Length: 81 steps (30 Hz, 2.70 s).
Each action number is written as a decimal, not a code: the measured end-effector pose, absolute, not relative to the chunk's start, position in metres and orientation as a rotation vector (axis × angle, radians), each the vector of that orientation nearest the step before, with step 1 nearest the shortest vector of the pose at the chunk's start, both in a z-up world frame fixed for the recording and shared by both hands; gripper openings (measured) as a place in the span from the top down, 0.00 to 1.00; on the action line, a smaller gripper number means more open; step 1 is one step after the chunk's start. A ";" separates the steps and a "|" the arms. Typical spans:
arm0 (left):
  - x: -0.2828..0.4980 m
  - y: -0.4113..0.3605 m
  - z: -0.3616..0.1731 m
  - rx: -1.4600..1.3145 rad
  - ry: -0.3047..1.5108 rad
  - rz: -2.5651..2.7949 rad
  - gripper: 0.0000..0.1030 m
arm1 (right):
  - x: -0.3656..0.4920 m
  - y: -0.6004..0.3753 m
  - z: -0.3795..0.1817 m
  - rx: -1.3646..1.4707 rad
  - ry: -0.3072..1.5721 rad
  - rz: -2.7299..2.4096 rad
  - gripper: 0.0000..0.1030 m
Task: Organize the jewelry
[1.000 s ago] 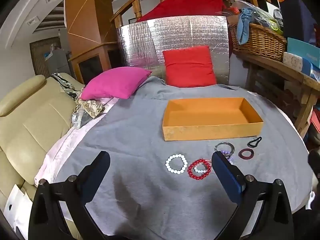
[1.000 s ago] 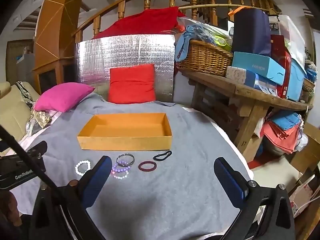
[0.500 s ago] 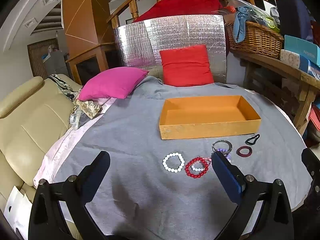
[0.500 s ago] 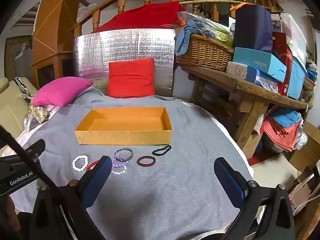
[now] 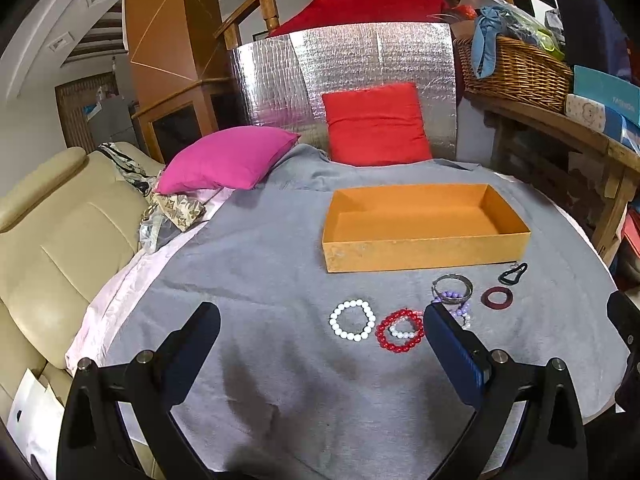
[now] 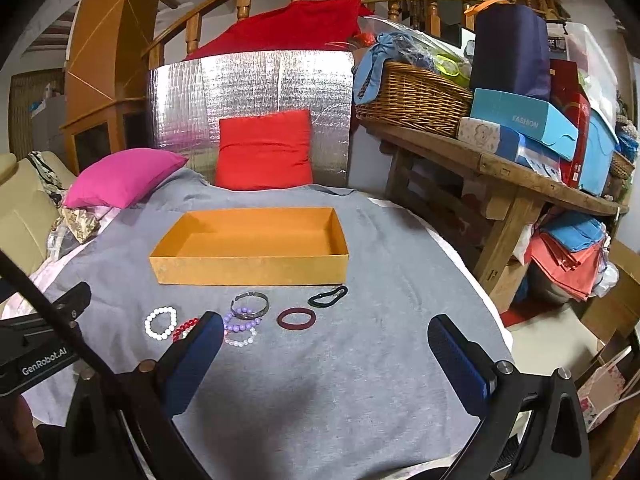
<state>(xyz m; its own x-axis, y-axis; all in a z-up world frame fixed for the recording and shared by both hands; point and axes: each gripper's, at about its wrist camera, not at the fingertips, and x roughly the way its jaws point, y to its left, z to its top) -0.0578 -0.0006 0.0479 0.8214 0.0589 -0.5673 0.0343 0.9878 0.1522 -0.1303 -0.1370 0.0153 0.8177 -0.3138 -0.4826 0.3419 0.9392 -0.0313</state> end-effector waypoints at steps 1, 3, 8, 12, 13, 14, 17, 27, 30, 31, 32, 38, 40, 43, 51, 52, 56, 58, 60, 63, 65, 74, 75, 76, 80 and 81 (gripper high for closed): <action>-0.057 0.000 0.047 0.157 0.610 0.013 0.02 | -0.129 -0.137 0.014 0.063 0.508 -0.349 0.00; -0.054 0.000 0.045 0.158 0.614 0.014 0.02 | -0.127 -0.138 0.013 0.077 0.515 -0.347 0.00; -0.046 0.001 0.041 0.163 0.617 0.014 0.02 | -0.120 -0.138 0.009 0.077 0.524 -0.348 0.00; -0.036 0.000 0.032 0.173 0.631 0.009 0.02 | -0.112 -0.140 0.004 0.063 0.534 -0.353 0.00; -0.033 0.001 0.030 0.173 0.636 0.008 0.02 | -0.110 -0.142 0.003 0.070 0.541 -0.350 0.00; -0.030 0.001 0.027 0.175 0.639 0.008 0.02 | -0.107 -0.143 0.002 0.075 0.546 -0.348 0.00; -0.019 0.002 0.016 0.183 0.649 -0.002 0.02 | -0.099 -0.147 -0.002 0.076 0.555 -0.351 0.00; 0.043 0.019 -0.037 0.188 0.745 -0.115 0.02 | -0.029 -0.210 -0.040 0.289 0.675 -0.069 0.00; 0.060 0.017 -0.045 0.204 0.760 -0.141 0.02 | 0.002 -0.249 -0.061 0.468 0.743 0.000 0.00; 0.065 0.015 -0.047 0.205 0.755 -0.152 0.02 | 0.009 -0.257 -0.068 0.494 0.760 -0.005 0.00; 0.070 0.014 -0.050 0.201 0.754 -0.162 0.02 | 0.019 -0.272 -0.078 0.575 0.781 0.007 0.00; 0.096 0.019 -0.073 0.143 0.836 -0.170 0.02 | 0.055 -0.308 -0.113 0.746 0.835 -0.032 0.10; 0.102 0.027 -0.071 0.120 0.851 -0.150 0.02 | 0.069 -0.306 -0.118 0.747 0.857 -0.047 0.19; 0.109 0.043 -0.070 0.102 0.856 -0.104 0.02 | 0.095 -0.291 -0.124 0.682 0.907 -0.092 0.31; 0.121 0.073 -0.076 0.021 0.911 -0.092 0.03 | 0.138 -0.243 -0.132 0.361 0.969 -0.336 0.68; 0.120 0.071 -0.076 0.022 0.910 -0.108 0.07 | 0.139 -0.237 -0.131 0.333 0.969 -0.343 0.77; 0.119 0.048 -0.082 0.094 0.923 -0.180 0.24 | 0.142 -0.222 -0.130 0.264 0.963 -0.343 0.83; 0.120 0.039 -0.088 0.143 0.941 -0.181 0.30 | 0.141 -0.222 -0.130 0.283 0.960 -0.338 0.85; 0.122 0.034 -0.092 0.154 0.962 -0.182 0.32 | 0.137 -0.227 -0.128 0.316 0.958 -0.328 0.85; 0.123 0.029 -0.099 0.181 0.983 -0.163 0.39 | 0.133 -0.245 -0.127 0.345 0.948 -0.304 0.85; 0.124 0.025 -0.103 0.191 0.995 -0.160 0.49 | 0.126 -0.250 -0.129 0.348 0.948 -0.296 0.85; 0.117 0.015 -0.107 0.257 0.966 -0.143 0.88 | 0.128 -0.245 -0.128 0.358 0.950 -0.274 0.85; 0.116 0.014 -0.105 0.259 0.959 -0.144 0.88 | 0.127 -0.244 -0.128 0.358 0.947 -0.271 0.85; 0.113 0.013 -0.104 0.257 0.951 -0.145 0.89 | 0.126 -0.242 -0.128 0.357 0.947 -0.269 0.85; 0.103 0.011 -0.092 0.262 0.891 -0.126 0.91 | 0.119 -0.242 -0.126 0.366 0.929 -0.247 0.85; 0.100 0.011 -0.089 0.263 0.876 -0.121 0.91 | 0.119 -0.241 -0.124 0.366 0.921 -0.241 0.85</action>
<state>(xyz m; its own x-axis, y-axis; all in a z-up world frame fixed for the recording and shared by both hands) 0.1002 0.0108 -0.0887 0.6361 0.0027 -0.7716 0.2116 0.9610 0.1779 0.1192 -0.2409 -0.1241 0.5849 -0.0465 -0.8098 0.3556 0.9120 0.2045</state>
